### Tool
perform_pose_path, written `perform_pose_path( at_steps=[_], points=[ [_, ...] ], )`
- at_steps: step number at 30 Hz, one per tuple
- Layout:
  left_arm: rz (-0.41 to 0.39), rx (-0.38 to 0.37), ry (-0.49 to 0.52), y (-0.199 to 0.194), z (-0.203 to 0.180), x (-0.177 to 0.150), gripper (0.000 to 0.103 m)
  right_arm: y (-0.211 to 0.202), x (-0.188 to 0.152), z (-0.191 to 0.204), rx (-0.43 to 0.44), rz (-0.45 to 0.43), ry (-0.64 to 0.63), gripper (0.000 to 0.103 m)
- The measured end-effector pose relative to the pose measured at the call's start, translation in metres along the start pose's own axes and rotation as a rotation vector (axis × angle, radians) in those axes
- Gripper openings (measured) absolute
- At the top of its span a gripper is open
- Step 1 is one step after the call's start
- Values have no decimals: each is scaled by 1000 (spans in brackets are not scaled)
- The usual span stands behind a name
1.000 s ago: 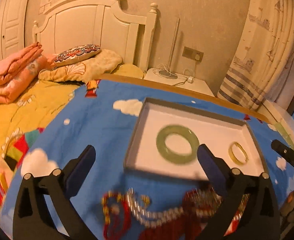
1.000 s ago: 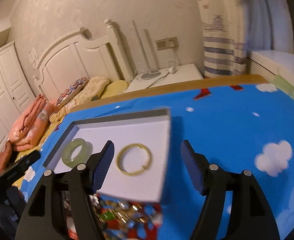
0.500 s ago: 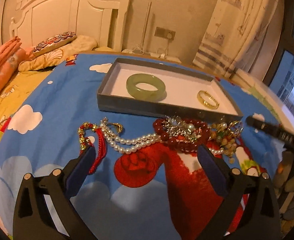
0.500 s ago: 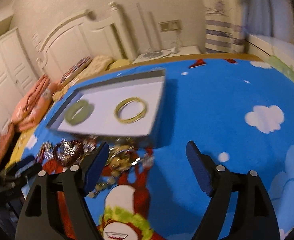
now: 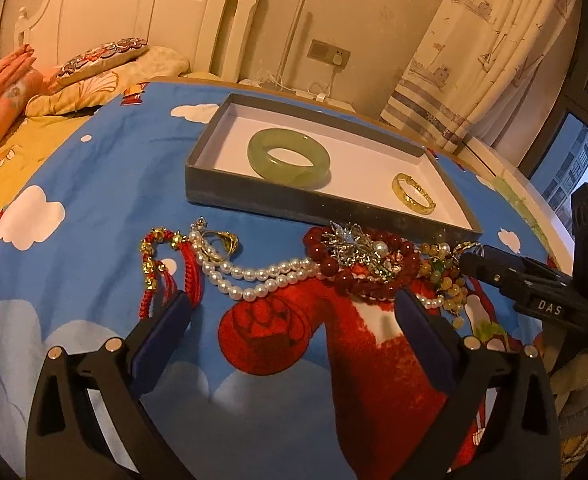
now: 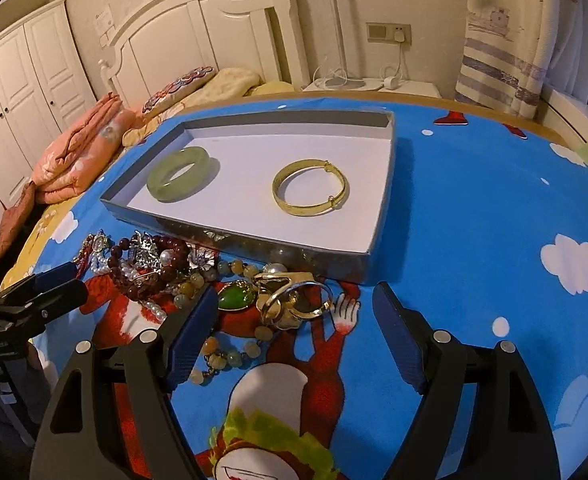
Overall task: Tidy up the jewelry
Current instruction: 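Grasp the gold rings with the right gripper from the pile, then grasp the red bead bracelet with the left gripper while the right carries the rings to the box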
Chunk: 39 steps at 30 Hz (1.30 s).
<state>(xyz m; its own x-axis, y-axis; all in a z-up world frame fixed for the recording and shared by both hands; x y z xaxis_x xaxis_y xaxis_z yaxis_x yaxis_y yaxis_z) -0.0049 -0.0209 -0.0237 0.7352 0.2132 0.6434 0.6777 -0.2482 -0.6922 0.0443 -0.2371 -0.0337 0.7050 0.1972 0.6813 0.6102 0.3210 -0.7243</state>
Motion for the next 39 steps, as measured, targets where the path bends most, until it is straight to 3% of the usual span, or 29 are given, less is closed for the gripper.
perform_pose_path(
  at_steps=[3,5,13,21,25,29,31,36,39],
  points=[
    [6,2,4,1,0,0,101,4,-1,3,7,16,-16,60],
    [13,7,11,2,-1,-1,101,5,-1,1,-3,24,-11,41],
    [9,37,36,-1,-7,-1,100,-4,0,2,-32,-31,-25,41],
    [8,-5,61,1,-37,14,94,-8,1,-8,-10,-53,38,41],
    [6,-8,118,5,-53,15,84,-9,1,-8,10,-60,39,41],
    [51,-32,280,13,-79,7,76,-10,1,-9,27,-67,51,41],
    [55,-29,346,16,-88,5,64,-11,2,-11,36,-73,62,41],
    [79,-8,411,32,-95,5,60,-11,2,-12,53,-80,74,41],
    [94,-9,423,42,-95,6,50,-11,1,-12,57,-79,74,41]
  ],
)
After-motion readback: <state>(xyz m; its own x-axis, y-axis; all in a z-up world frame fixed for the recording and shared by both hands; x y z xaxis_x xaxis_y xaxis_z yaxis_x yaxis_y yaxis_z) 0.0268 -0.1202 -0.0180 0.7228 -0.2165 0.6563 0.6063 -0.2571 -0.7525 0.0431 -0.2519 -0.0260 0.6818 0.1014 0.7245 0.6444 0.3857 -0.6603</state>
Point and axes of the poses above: each gripper's, at about its wrist camera, not at the fingertips, and y roughly the way its jaws point, z to its left, x to its top, the point moved 6 cm from there along y, roughly the way its jaws point, and after that the axes turned 5 degrees about -y, right-handed, at the moved point
